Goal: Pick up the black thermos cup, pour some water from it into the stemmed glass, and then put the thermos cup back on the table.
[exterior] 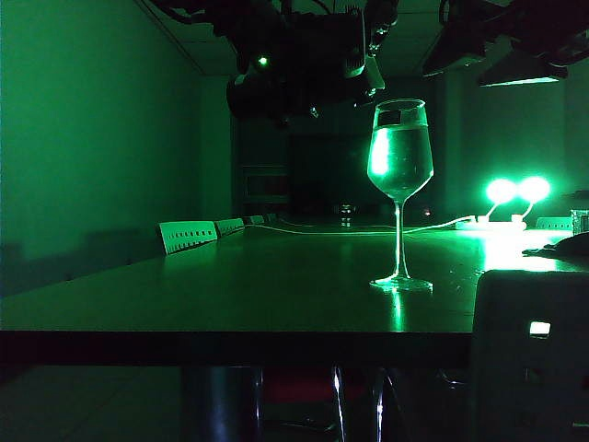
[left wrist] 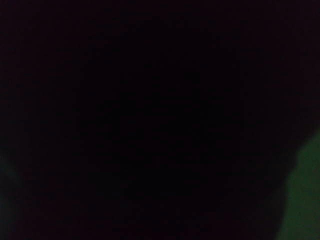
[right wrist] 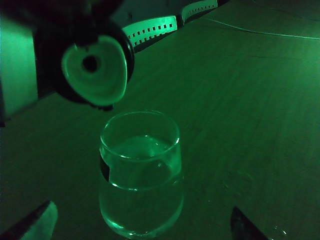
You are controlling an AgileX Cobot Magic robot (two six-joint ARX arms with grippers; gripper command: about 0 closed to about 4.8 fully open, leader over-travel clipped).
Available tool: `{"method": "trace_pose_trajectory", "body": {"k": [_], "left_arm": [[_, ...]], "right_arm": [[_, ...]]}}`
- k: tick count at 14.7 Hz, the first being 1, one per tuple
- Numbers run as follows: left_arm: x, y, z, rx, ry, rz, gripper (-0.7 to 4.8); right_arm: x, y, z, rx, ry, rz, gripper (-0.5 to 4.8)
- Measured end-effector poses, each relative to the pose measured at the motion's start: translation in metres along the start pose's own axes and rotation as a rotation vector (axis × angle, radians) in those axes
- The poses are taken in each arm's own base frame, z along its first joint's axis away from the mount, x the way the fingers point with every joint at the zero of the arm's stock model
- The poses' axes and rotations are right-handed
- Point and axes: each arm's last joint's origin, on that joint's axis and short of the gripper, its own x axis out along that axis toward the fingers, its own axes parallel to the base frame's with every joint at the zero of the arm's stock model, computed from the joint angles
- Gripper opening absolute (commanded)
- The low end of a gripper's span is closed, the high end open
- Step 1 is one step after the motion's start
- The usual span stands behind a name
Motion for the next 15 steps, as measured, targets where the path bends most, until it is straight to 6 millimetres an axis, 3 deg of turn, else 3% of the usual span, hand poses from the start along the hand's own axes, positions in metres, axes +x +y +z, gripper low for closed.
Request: {"method": "trace_pose_trajectory", "body": {"k": [11, 15], "left_arm": [[0.000, 0.003, -0.001, 0.102, 0.019, 0.023, 0.57], [-0.002, 0.017, -0.001, 0.069, 0.021, 0.069, 0.57]], "right_arm": [[0.000, 0.000, 0.000, 0.000, 0.000, 0.000, 4.79], [0.000, 0.000, 0.000, 0.001, 0.002, 0.000, 4.79]]}}
